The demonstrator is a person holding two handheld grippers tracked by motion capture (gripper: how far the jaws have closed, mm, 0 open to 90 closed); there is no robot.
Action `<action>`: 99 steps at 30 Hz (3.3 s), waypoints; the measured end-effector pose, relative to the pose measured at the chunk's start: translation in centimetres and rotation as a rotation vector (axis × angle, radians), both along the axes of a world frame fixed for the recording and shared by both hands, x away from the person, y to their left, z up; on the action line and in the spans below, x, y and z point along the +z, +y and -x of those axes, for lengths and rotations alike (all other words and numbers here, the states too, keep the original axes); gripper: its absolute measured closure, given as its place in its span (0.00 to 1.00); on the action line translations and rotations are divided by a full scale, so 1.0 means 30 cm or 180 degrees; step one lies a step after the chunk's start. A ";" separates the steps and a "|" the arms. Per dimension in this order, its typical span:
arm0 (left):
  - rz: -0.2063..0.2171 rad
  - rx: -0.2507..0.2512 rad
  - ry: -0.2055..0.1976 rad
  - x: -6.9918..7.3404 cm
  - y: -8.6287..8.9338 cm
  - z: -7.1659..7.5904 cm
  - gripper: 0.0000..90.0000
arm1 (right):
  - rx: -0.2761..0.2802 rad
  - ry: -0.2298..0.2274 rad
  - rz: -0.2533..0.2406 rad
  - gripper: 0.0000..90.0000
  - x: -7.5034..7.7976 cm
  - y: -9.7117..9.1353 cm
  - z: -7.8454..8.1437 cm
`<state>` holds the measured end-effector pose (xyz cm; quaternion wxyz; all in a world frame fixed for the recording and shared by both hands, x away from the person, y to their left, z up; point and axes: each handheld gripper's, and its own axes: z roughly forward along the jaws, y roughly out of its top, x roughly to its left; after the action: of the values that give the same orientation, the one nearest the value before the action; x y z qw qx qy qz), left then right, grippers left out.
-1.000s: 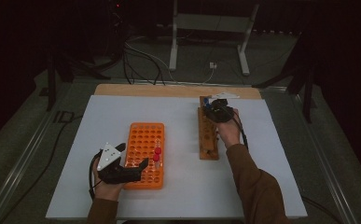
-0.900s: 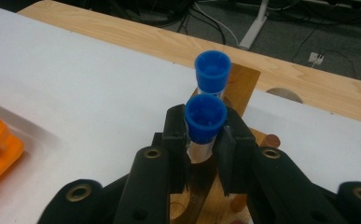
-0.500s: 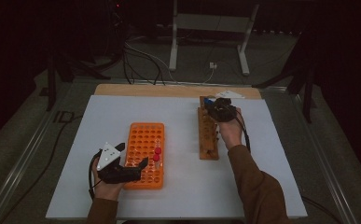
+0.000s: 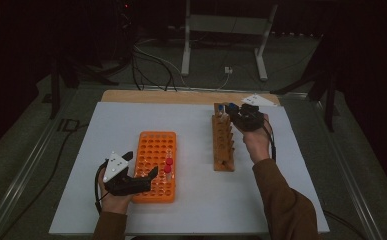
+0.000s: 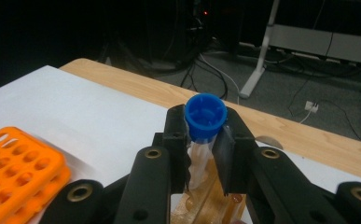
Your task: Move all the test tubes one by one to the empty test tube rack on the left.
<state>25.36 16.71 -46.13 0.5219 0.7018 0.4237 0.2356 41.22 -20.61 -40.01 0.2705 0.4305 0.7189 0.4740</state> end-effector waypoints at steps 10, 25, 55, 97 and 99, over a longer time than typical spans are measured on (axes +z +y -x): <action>-0.0013 0.0002 -0.0098 0.038 -0.026 0.005 0.03 | 0.0243 -0.0054 -0.0048 0.85 0.035 0.020 0.072; -0.0178 -0.0130 -0.0081 0.089 -0.142 -0.019 0.07 | 0.0729 0.0059 -0.0144 0.84 0.044 0.073 0.208; -0.0513 -0.0749 -0.0116 0.115 -0.347 -0.058 0.68 | 0.1557 0.0345 -0.0219 0.84 0.024 0.229 0.360; -0.0180 -0.0959 -0.0085 0.068 -0.216 0.035 0.86 | 0.0807 0.0051 -0.0007 0.01 -0.032 0.057 0.370; -0.0183 -0.0972 -0.0086 0.061 -0.210 0.040 0.86 | 0.0788 0.0057 -0.0041 0.01 -0.036 0.043 0.371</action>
<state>24.17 10.40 -44.29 0.5370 0.7695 0.2981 0.1749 30.08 -19.32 -41.10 0.2007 0.3444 0.7660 0.5044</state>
